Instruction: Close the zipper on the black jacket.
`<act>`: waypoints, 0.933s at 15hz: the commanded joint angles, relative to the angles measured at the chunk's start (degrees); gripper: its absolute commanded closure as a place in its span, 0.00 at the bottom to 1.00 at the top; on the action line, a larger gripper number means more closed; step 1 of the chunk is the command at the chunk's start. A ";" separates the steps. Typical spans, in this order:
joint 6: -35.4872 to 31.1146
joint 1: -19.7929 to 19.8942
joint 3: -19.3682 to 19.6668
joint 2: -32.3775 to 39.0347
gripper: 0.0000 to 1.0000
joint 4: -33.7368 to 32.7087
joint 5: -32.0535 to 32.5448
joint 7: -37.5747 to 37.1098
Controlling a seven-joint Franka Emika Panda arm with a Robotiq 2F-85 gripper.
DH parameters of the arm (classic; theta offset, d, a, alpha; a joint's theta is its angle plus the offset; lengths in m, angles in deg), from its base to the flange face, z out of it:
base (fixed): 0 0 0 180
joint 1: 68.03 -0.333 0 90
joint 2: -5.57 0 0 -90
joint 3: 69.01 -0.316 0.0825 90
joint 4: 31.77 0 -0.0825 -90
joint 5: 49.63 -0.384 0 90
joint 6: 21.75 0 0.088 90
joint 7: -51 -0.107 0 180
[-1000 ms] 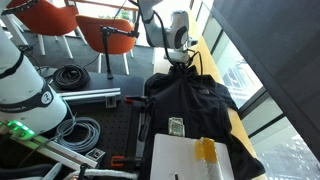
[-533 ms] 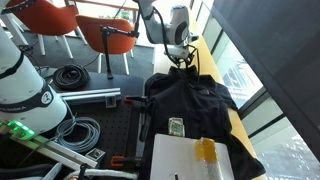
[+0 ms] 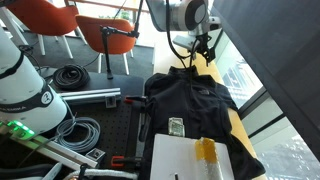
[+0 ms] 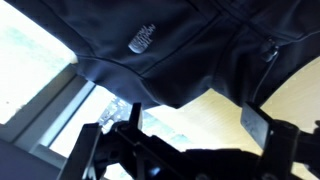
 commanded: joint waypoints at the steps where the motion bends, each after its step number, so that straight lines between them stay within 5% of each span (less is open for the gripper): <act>1: 4.19 3.53 1.01 -11.63 0.00 9.99 -0.82 -3.84; 4: 9.04 12.64 -3.93 -18.51 0.00 15.52 -5.34 -1.43; 8: 15.49 25.86 -12.50 -24.27 0.00 20.01 -22.05 9.00; 11: 21.15 31.75 -15.15 -26.06 0.00 19.83 -34.66 17.36; 14: 22.45 34.60 -15.60 -27.34 0.00 19.69 -39.30 22.27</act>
